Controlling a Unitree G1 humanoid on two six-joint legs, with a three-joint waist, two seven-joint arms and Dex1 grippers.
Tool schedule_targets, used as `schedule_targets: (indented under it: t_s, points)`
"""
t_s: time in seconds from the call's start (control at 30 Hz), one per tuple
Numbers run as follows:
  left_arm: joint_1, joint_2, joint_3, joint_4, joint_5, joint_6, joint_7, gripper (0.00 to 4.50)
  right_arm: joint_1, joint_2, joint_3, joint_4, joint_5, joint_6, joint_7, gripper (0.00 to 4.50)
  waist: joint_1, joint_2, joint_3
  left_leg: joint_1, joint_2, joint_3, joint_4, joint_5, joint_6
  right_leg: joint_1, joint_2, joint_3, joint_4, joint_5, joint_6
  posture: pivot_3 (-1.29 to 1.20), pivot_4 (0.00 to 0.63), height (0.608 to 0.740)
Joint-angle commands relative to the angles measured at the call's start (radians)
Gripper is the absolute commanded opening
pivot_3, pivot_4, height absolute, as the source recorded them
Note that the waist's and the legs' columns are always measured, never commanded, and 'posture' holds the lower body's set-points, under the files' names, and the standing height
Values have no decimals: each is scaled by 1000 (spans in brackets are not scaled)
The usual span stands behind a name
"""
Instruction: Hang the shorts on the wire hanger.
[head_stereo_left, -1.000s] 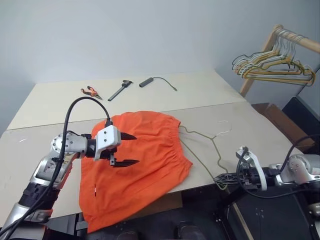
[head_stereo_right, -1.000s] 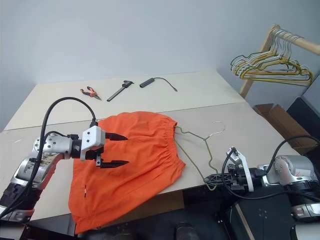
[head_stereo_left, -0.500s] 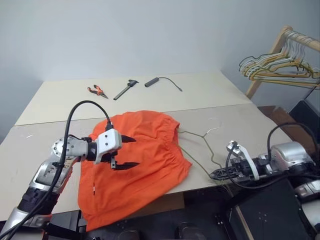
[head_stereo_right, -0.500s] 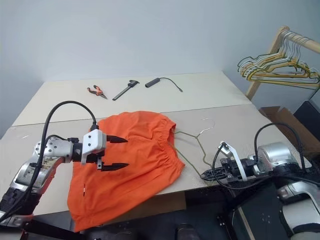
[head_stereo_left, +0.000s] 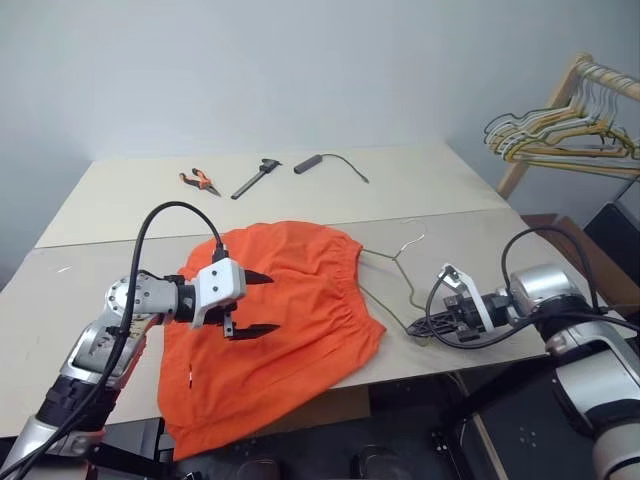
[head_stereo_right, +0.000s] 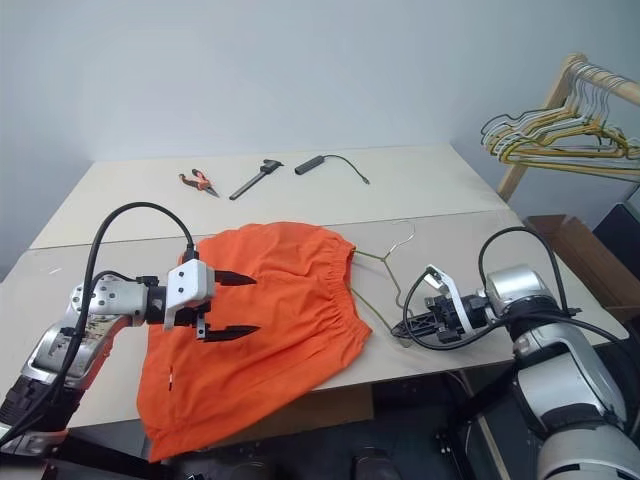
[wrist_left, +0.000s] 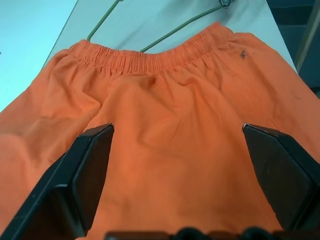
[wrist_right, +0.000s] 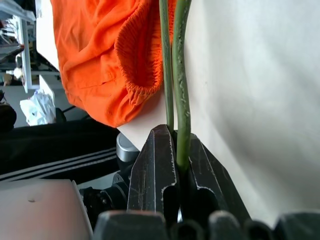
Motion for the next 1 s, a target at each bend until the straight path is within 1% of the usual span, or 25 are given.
schedule_targets:
  t_s: [0.03,0.2,0.3,0.4,0.47,0.53,0.67,0.83,0.9,1.0]
  points:
    - [-14,-1,5,-26,-5,-1,7,4480,-71,17,-36,60,-35,-44,50,0,0,0,0,0,0,0,0,0,0,0,0,0,0,0,0,29,0,740]
    - [-16,-7,2,-27,-3,-1,10,4480,-94,47,-71,143,-79,-93,41,0,3,1,0,0,0,0,0,0,0,0,0,0,0,0,0,28,0,740]
    - [-16,-11,0,-30,-3,-2,10,4480,-103,57,-147,154,-84,-141,-34,0,3,1,0,-1,0,0,0,0,0,0,-1,0,0,0,0,25,0,740]
    - [-24,-16,-1,-28,-3,-1,12,4480,-32,53,-225,6,-90,-271,-131,0,2,1,0,-1,0,0,0,0,0,0,-1,0,0,0,0,25,0,740]
    - [-32,-11,-6,-25,-3,3,0,4480,46,49,-247,-155,-112,-352,-191,0,2,1,0,-1,0,-1,0,0,0,-1,0,0,1,0,0,16,0,740]
    - [-41,-9,-11,-21,-7,-3,-16,4480,101,46,-267,-290,-108,-358,-224,0,2,2,0,-1,0,-1,0,0,0,0,0,-1,1,0,0,9,0,740]
    - [-67,-17,-16,-10,-4,-12,-22,4480,154,54,-300,-481,-103,-332,-320,0,2,4,0,-1,0,0,0,0,0,-1,0,0,1,0,0,-3,0,740]
    - [-145,-23,17,16,-25,-10,-15,4480,174,19,-281,-614,-143,-366,-375,0,-1,4,0,0,0,0,0,0,0,0,0,-1,1,0,0,-16,0,740]
    - [-198,-15,48,38,-45,-23,-27,4480,168,1,-273,-643,-161,-384,-378,0,0,4,0,-1,0,1,0,0,0,-1,0,-1,0,0,0,-16,0,740]
    - [-297,-18,84,119,-53,-61,-21,4480,151,-6,-268,-658,-175,-396,-385,0,-1,4,0,-1,0,4,0,0,0,0,0,-1,-1,0,0,-14,0,740]
